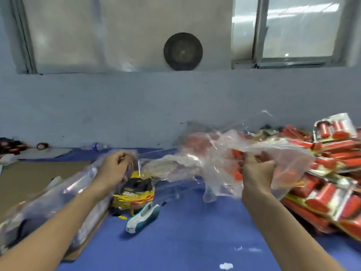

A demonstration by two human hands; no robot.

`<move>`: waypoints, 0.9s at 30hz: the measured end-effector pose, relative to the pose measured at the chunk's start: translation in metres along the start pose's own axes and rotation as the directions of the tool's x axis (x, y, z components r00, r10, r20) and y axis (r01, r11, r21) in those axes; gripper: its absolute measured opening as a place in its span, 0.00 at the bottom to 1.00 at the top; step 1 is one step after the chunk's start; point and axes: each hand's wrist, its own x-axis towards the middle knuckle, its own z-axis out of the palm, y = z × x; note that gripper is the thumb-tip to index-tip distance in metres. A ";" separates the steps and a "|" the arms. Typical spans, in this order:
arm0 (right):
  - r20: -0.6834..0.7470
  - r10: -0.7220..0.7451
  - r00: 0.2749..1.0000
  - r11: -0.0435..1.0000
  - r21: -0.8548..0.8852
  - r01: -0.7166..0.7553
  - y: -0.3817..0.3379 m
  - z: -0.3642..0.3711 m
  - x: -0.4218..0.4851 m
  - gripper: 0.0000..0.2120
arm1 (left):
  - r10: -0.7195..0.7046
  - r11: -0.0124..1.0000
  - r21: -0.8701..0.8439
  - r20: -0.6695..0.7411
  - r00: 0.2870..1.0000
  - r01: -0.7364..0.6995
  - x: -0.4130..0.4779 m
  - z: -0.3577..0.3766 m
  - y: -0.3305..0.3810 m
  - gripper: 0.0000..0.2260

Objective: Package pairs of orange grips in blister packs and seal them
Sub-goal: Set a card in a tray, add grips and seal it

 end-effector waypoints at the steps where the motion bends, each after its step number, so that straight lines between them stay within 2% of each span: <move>1: -0.104 -0.038 0.994 0.996 -0.085 0.029 0.005 -0.027 0.005 0.27 | -0.038 0.999 -0.008 0.088 0.995 0.039 -0.006 0.025 -0.007 0.09; 3: -0.259 -0.164 0.952 0.950 -0.301 0.082 0.015 -0.075 0.012 0.42 | -0.087 0.996 0.006 0.226 0.970 0.088 -0.018 0.073 -0.022 0.10; 4: -0.289 -0.247 0.925 0.900 -0.423 0.108 0.020 -0.094 0.013 0.46 | -0.100 0.995 0.029 0.270 0.958 0.096 -0.024 0.096 -0.028 0.10; 7: -0.282 -0.513 0.811 0.711 -0.668 0.218 0.036 -0.129 0.013 0.44 | -0.134 0.987 0.127 0.342 0.930 0.096 -0.042 0.148 -0.044 0.10; 8: -0.222 -0.619 0.753 0.617 -0.731 0.292 0.042 -0.134 0.012 0.42 | -0.151 0.984 0.146 0.353 0.923 0.105 -0.046 0.160 -0.049 0.10; 9: -0.101 -0.721 0.685 0.488 -0.777 0.399 0.048 -0.135 0.009 0.39 | -0.173 0.980 0.155 0.357 0.918 0.124 -0.050 0.169 -0.053 0.09; 11: 0.238 -0.803 0.546 0.238 -0.712 0.660 0.066 -0.123 0.002 0.34 | -0.231 0.971 0.144 0.353 0.907 0.191 -0.054 0.182 -0.058 0.07; 13: 0.522 -0.711 0.471 0.113 -0.577 0.809 0.089 -0.102 -0.004 0.29 | -0.287 0.958 0.120 0.352 0.891 0.261 -0.057 0.187 -0.063 0.07; 14: 0.611 -0.637 0.470 0.095 -0.543 0.834 0.100 -0.091 -0.004 0.28 | -0.304 0.952 0.100 0.351 0.885 0.288 -0.058 0.188 -0.066 0.08; 16: 0.709 -0.462 0.533 0.126 -0.542 0.831 0.121 -0.074 0.001 0.27 | -0.311 0.950 0.073 0.340 0.888 0.304 -0.060 0.186 -0.072 0.09; 18: 0.765 -0.240 0.598 0.124 -0.587 0.800 0.140 -0.064 0.011 0.24 | -0.314 0.949 0.101 0.326 0.892 0.297 -0.066 0.181 -0.080 0.07; 21: 0.793 -0.008 0.609 0.054 -0.608 0.792 0.166 -0.058 0.023 0.21 | -0.327 0.945 0.109 0.340 0.882 0.308 -0.072 0.175 -0.094 0.05; 24: 0.790 0.088 0.607 0.033 -0.611 0.791 0.183 -0.055 0.026 0.19 | -0.358 0.925 0.031 0.400 0.844 0.378 -0.071 0.167 -0.099 0.04; 27: 0.797 0.081 0.598 0.018 -0.601 0.799 0.188 -0.049 0.029 0.17 | -0.398 0.868 -0.079 0.480 0.782 0.490 -0.070 0.155 -0.096 0.13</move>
